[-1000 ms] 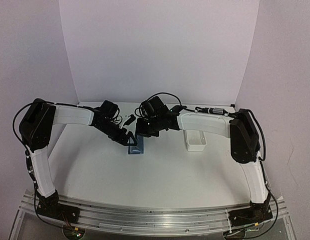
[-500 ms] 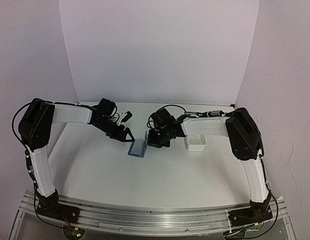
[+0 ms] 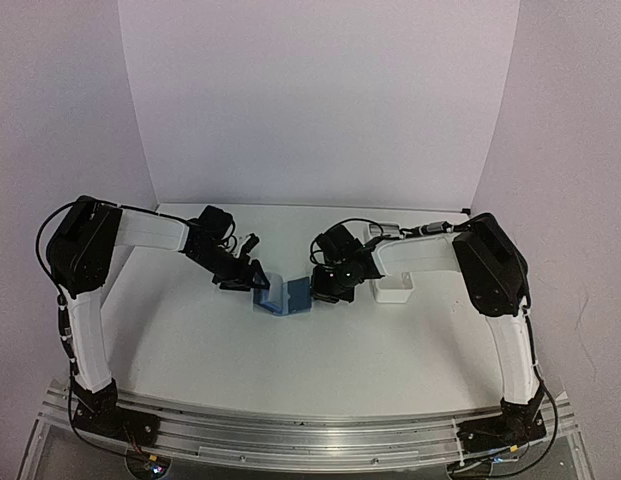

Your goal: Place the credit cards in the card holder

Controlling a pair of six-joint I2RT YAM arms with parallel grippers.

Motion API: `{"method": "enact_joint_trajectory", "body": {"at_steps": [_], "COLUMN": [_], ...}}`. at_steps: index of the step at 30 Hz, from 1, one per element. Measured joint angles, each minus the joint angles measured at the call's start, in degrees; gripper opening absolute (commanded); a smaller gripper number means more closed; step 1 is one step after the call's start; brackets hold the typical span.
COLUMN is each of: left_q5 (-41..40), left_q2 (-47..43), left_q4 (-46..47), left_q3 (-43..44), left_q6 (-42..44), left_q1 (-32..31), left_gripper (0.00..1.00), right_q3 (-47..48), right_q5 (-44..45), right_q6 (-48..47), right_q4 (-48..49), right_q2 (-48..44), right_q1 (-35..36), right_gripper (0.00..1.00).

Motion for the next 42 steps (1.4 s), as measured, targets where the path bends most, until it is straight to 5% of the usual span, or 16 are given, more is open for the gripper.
{"method": "enact_joint_trajectory", "body": {"at_steps": [8,15,25,36,42], "left_q5": [6.33,12.95,16.19,10.69,4.98], "left_q2": [0.14,0.14,0.14,-0.30,-2.40], "left_q4": [3.34,7.47,9.52,6.44,3.16], "left_q3": [-2.87,-3.09,-3.13,-2.99,-1.93], "left_q6": [-4.78,-7.77,-9.49,-8.72,-8.65], "left_q1": [-0.02,-0.02,0.02,0.02,-0.30], "left_gripper": [0.23,0.08,0.00,0.00,0.00], "right_q3": [0.02,0.02,0.03,0.12,2.77], "right_q5": [-0.03,-0.68,-2.06,0.26,10.46], "right_q6": [0.00,-0.02,-0.02,-1.94,-4.50], "right_q4": [0.00,0.17,0.31,-0.08,-5.22], "right_q2": [0.02,0.07,0.13,-1.43,-5.69], "right_q1": [0.00,0.00,0.00,0.04,1.79], "right_gripper": [0.00,0.00,0.00,0.60,0.75]}}
